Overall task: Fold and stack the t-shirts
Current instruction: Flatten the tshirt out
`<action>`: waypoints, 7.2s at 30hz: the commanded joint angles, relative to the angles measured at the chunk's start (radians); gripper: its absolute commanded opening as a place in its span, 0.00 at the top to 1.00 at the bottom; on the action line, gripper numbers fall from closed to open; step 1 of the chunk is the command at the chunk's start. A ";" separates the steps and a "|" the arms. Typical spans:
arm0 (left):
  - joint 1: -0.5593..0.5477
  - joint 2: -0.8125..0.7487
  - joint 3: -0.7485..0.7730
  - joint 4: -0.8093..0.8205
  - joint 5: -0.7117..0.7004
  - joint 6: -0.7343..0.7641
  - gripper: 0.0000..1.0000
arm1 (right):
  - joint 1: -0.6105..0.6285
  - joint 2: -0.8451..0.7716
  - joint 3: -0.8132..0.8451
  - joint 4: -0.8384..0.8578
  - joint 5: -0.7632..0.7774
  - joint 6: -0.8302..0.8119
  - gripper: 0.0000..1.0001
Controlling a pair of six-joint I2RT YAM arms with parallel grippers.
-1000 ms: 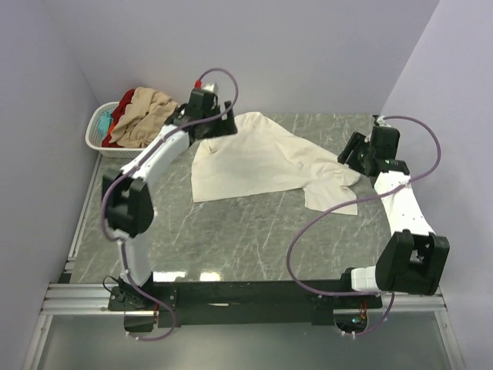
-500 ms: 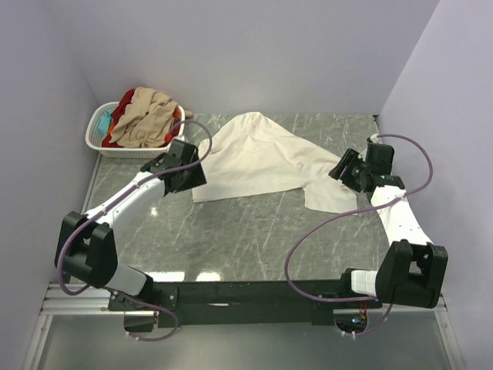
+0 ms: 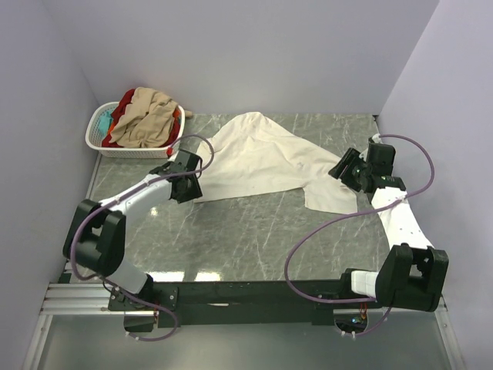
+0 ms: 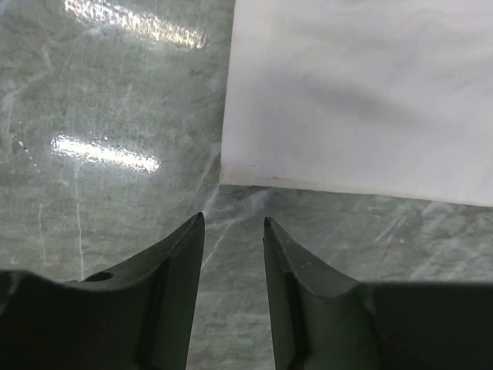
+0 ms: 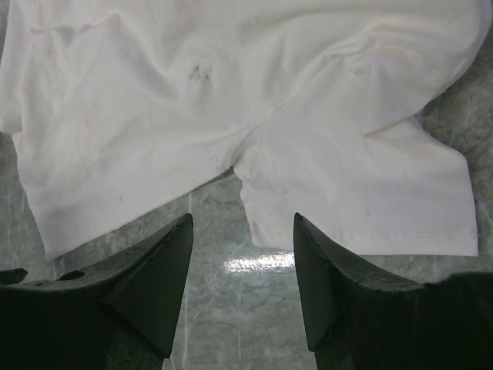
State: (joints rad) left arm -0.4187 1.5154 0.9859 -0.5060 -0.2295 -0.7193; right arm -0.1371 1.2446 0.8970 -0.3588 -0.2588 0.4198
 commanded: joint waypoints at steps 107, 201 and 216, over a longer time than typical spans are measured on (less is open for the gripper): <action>0.265 0.158 0.165 0.119 0.351 0.124 1.00 | -0.133 0.231 -0.155 -0.092 0.205 0.040 0.75; 0.265 -0.210 0.694 0.446 0.476 -0.209 1.00 | -0.133 0.130 1.343 0.061 0.173 0.060 1.00; 0.265 -0.551 0.533 0.313 0.305 -0.181 1.00 | -0.134 0.007 1.401 0.118 0.245 0.005 1.00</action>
State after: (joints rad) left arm -0.1562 0.9611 1.5444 -0.1658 0.1322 -0.9115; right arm -0.2657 1.2037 2.3005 -0.2695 -0.0372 0.4290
